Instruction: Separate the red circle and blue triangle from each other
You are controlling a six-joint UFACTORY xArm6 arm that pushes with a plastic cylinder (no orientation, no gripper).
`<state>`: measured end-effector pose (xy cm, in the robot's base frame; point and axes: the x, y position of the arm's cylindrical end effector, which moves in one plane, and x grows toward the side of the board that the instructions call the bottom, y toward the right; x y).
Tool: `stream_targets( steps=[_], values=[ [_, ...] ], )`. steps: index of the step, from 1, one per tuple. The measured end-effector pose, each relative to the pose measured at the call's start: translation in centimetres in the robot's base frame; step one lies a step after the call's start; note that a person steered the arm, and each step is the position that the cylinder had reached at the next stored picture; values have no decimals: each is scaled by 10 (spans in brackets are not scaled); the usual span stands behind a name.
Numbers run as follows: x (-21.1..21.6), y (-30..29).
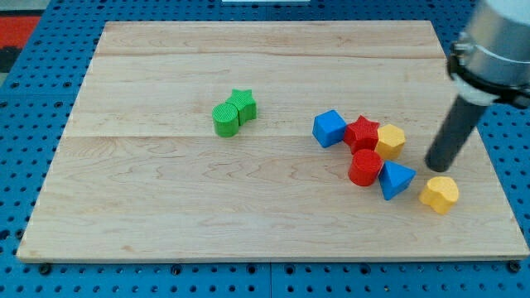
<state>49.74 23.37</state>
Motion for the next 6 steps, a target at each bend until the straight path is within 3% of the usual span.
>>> stream_targets(
  steps=[1, 4, 5, 6],
  values=[
    [11, -7],
    [25, -168],
    [23, -165],
    [17, -115]
  ],
)
